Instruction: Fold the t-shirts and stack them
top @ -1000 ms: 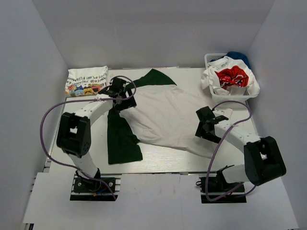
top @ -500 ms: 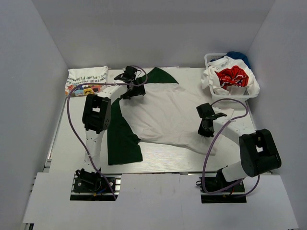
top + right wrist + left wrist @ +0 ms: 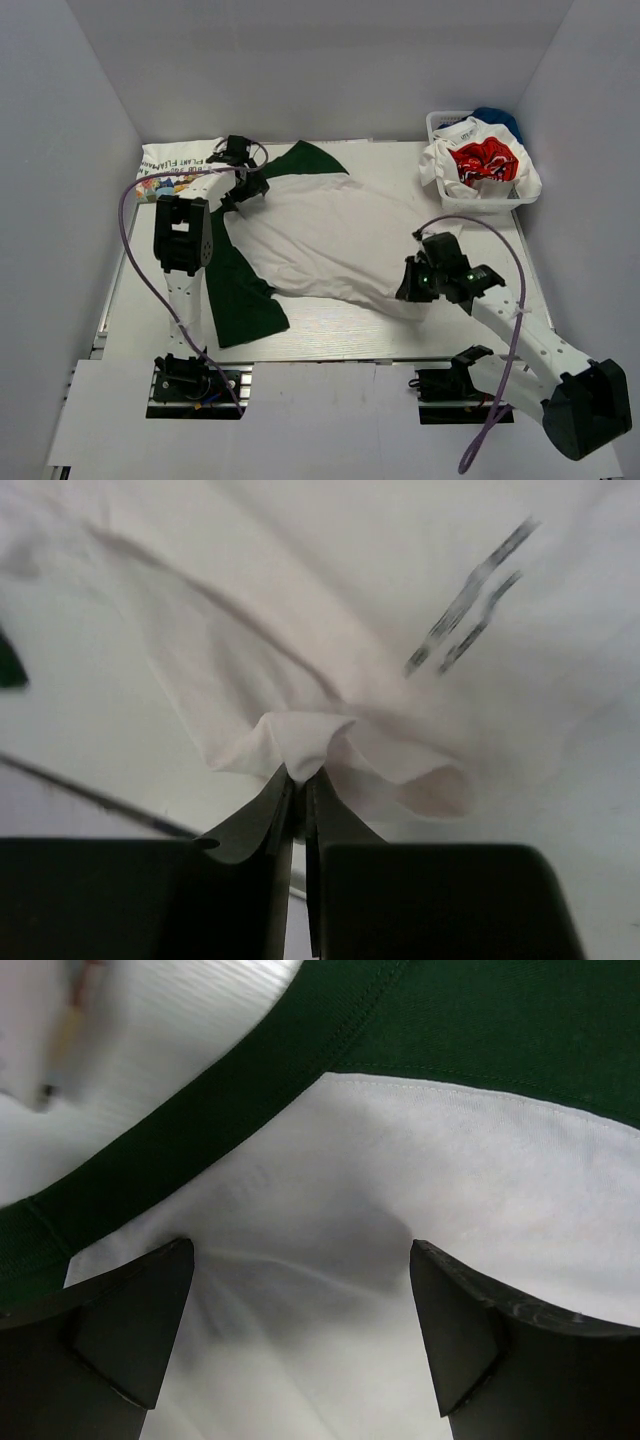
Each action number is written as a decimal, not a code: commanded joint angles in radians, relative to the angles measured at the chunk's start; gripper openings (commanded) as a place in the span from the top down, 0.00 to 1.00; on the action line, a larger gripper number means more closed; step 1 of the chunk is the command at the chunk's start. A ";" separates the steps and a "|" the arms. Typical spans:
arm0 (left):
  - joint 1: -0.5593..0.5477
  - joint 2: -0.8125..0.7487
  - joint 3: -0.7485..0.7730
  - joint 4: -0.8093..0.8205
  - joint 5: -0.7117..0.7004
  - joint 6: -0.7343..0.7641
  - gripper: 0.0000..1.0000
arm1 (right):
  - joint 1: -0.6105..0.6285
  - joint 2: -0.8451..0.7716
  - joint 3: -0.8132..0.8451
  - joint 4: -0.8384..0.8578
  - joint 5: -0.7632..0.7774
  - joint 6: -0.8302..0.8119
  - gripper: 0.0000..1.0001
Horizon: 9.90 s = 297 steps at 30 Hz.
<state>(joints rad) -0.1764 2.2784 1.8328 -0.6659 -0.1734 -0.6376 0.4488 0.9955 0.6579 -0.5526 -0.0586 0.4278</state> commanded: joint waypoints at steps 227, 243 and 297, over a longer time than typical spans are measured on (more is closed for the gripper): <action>0.075 -0.513 -0.961 0.204 0.212 -0.014 0.00 | -0.164 0.496 -0.024 0.241 0.097 0.276 0.10; 0.055 -1.272 -1.129 0.014 0.205 -0.120 0.00 | 0.241 0.113 0.135 0.259 0.091 0.108 0.10; 0.064 -1.097 -1.339 0.163 0.209 -0.114 0.00 | 0.421 1.094 1.039 0.306 0.210 -0.008 1.00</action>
<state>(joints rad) -0.1169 1.1679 0.5316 -0.4530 0.0986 -0.7635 0.8661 2.1460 1.6920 -0.2535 0.0349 0.4160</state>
